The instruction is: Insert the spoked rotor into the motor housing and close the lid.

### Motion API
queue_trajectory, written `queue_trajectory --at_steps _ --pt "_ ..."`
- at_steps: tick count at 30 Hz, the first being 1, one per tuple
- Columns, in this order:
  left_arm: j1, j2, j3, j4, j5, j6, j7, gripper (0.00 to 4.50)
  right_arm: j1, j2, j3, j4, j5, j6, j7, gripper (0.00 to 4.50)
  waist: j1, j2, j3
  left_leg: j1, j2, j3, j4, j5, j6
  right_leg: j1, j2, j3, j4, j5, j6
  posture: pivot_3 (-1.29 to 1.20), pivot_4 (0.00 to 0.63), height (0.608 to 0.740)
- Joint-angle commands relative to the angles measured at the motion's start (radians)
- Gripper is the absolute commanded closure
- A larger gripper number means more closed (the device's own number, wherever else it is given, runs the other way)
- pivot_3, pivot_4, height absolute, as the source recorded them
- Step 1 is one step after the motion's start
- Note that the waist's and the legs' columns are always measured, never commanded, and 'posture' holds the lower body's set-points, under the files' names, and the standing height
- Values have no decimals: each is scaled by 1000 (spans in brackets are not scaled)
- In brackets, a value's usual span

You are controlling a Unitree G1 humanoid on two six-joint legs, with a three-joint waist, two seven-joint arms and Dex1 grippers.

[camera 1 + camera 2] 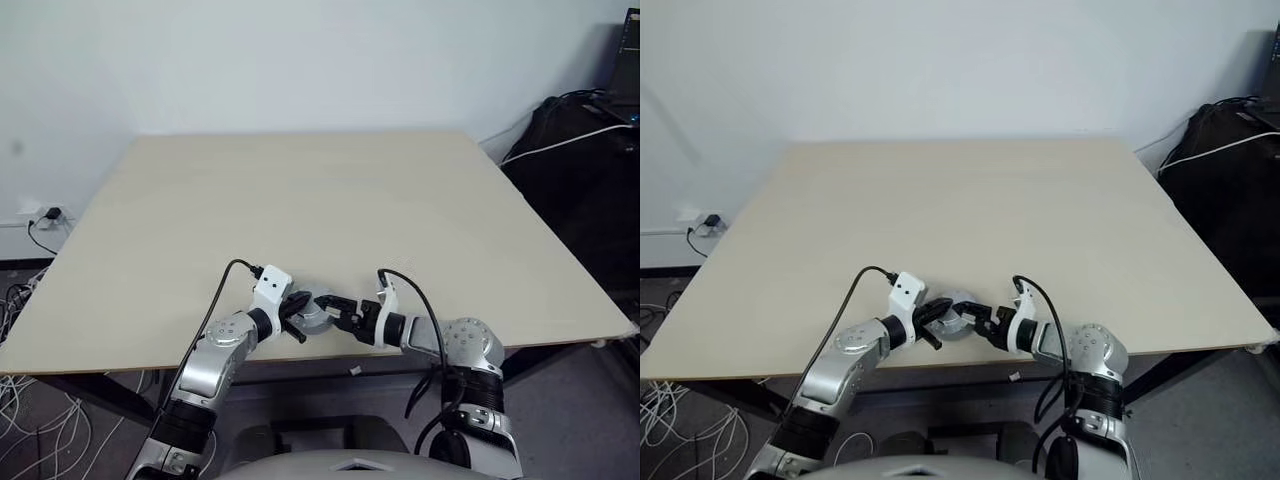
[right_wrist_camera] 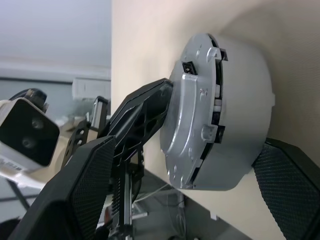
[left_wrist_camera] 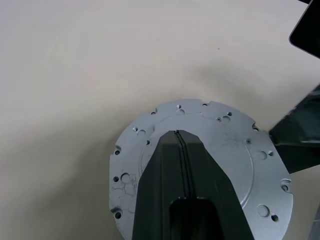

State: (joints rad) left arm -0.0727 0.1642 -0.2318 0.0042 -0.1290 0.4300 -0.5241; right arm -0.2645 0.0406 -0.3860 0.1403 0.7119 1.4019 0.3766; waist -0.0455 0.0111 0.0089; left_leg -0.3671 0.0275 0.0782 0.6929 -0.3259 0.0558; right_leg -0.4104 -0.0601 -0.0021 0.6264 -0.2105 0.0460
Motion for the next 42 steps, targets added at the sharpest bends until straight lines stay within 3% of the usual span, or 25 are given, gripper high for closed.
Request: queue_trajectory --at_steps 1,6,9,16,21,24,42 --pt "18 0 -40 34 7 26 -13 4500 -36 56 18 -35 31 -55 -10 38 -4 0 0 0 0 0 0 0 0 0 0 0 0 0 0 0 0 740" --pt "19 0 -40 34 8 26 -13 4500 -33 70 29 -42 19 -80 -36 38 -9 0 0 0 0 0 -1 0 0 -1 0 0 0 0 0 0 0 740" --pt "19 2 -40 33 8 26 -14 4500 -35 71 32 -48 32 -73 -34 579 -12 0 0 0 0 0 -1 0 0 -1 0 0 0 0 0 0 0 740" --pt "21 1 -37 32 8 26 -14 4500 -39 50 26 -73 68 -20 -18 2581 -13 0 0 0 0 0 -1 0 0 0 0 1 0 0 0 0 0 740" --pt "22 -2 -35 32 9 25 -15 4500 -34 50 24 -96 79 16 -16 2697 -13 0 0 0 0 0 -1 0 0 0 0 1 0 0 0 0 0 740" --pt "22 -3 -35 33 10 24 -15 4500 -26 55 26 -110 82 38 -19 3242 -14 1 1 -1 0 0 -2 0 0 -1 0 1 0 0 0 0 0 740" --pt "52 -8 -9 -28 -9 10 -1 4500 -5 59 28 -117 53 25 -31 3244 -15 0 1 -1 -1 0 -2 0 0 -1 0 1 0 0 1 0 0 740"
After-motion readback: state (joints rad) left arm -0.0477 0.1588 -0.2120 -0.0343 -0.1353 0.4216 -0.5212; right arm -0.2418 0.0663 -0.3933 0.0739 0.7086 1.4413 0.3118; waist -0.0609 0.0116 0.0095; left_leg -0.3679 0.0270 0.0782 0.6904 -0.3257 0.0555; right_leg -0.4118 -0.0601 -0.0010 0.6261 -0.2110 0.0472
